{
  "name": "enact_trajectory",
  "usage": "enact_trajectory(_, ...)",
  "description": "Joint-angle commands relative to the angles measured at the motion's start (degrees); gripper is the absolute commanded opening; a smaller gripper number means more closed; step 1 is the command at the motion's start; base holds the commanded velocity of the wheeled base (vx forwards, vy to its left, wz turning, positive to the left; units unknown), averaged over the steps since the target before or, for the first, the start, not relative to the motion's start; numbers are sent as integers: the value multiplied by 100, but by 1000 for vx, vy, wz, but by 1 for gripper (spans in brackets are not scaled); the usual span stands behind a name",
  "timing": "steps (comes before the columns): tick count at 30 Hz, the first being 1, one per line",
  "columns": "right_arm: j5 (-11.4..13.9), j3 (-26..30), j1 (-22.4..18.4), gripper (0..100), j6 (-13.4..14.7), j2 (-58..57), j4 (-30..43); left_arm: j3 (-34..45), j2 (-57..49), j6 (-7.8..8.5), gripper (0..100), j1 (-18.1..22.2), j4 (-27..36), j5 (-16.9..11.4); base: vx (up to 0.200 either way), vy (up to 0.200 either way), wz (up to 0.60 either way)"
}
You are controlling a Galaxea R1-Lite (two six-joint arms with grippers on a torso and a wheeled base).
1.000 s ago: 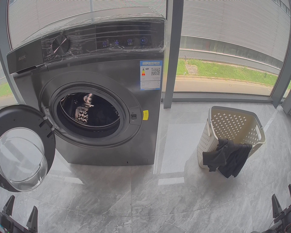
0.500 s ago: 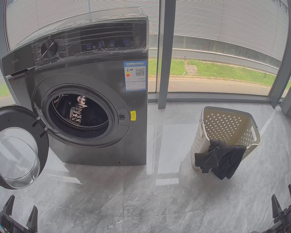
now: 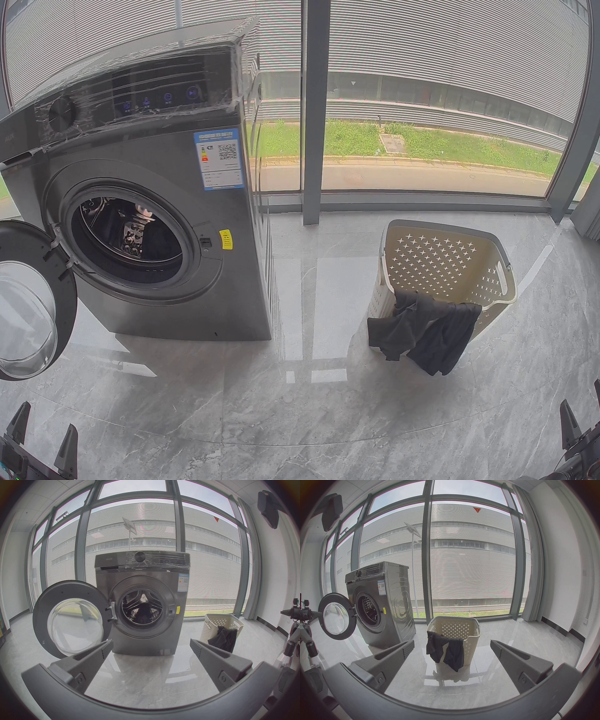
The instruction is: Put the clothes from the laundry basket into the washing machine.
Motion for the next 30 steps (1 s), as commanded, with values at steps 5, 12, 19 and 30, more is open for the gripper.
enact_trajectory(5,-2,101,0,100,0,-85,-6,101,-88,23,100,9,1,2,0,-200,0)
enact_trajectory(12,-2,101,0,100,0,-85,2,101,-88,32,100,9,1,11,0,-200,0)
enact_trajectory(19,-2,101,0,100,0,-85,-6,101,-88,49,100,9,9,2,0,-114,0)
enact_trajectory(30,-2,101,0,100,0,-85,2,101,-88,23,100,9,1,2,91,0,0)
